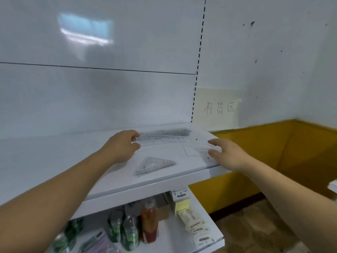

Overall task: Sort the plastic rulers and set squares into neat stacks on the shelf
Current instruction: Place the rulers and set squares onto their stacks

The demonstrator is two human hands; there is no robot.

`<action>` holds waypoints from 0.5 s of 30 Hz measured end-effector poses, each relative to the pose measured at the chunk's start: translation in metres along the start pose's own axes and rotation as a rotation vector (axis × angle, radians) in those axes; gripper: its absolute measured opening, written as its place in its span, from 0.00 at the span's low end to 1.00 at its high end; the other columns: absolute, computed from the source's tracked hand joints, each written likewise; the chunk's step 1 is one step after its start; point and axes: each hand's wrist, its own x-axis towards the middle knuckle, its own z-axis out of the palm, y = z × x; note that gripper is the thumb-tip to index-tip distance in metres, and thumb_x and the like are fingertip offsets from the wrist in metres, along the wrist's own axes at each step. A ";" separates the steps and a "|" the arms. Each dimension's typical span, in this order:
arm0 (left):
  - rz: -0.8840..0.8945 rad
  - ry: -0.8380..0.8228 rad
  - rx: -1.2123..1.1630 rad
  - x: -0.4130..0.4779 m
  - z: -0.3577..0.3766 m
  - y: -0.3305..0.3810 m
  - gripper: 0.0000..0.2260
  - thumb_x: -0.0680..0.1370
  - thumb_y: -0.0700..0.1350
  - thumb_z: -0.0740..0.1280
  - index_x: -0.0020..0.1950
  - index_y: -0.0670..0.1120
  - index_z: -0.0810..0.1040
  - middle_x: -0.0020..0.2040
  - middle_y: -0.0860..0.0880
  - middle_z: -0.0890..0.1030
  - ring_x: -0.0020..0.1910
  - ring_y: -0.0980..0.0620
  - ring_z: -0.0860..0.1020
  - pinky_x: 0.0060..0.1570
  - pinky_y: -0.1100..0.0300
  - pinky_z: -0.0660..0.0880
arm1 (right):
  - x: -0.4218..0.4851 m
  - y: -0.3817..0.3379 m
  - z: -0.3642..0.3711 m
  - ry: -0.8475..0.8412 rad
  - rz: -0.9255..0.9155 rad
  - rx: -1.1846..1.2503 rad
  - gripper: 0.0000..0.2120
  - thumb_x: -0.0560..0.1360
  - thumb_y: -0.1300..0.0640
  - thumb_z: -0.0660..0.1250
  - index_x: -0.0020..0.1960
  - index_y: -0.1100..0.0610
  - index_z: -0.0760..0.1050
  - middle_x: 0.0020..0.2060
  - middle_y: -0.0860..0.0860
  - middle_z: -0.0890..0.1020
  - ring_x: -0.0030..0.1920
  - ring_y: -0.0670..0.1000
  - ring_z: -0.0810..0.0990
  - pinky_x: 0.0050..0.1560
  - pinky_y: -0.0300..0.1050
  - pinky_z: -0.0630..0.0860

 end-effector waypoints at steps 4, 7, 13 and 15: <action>-0.113 0.036 -0.034 -0.005 0.015 0.018 0.18 0.78 0.46 0.64 0.68 0.47 0.71 0.62 0.49 0.76 0.57 0.51 0.74 0.55 0.62 0.66 | 0.017 0.028 -0.016 -0.175 -0.049 -0.058 0.21 0.78 0.51 0.59 0.71 0.49 0.66 0.71 0.47 0.67 0.70 0.51 0.65 0.68 0.47 0.62; -0.172 0.056 -0.029 -0.009 0.023 0.033 0.18 0.78 0.46 0.64 0.68 0.47 0.71 0.62 0.48 0.75 0.58 0.50 0.74 0.56 0.62 0.66 | 0.028 0.043 -0.015 -0.261 -0.107 -0.127 0.21 0.77 0.53 0.58 0.70 0.49 0.68 0.71 0.48 0.67 0.69 0.51 0.65 0.67 0.47 0.63; -0.222 0.095 -0.011 -0.010 0.031 0.053 0.18 0.78 0.45 0.64 0.68 0.46 0.71 0.61 0.48 0.76 0.57 0.50 0.74 0.55 0.62 0.65 | 0.041 0.052 -0.018 -0.313 -0.238 -0.123 0.21 0.80 0.52 0.54 0.73 0.50 0.64 0.73 0.48 0.64 0.72 0.49 0.61 0.71 0.47 0.57; -0.223 0.103 0.002 -0.008 0.029 0.055 0.18 0.78 0.45 0.64 0.68 0.46 0.71 0.61 0.48 0.76 0.58 0.49 0.74 0.55 0.62 0.66 | 0.049 0.048 -0.018 -0.326 -0.263 -0.092 0.21 0.80 0.51 0.54 0.73 0.51 0.63 0.73 0.48 0.63 0.73 0.49 0.60 0.71 0.45 0.56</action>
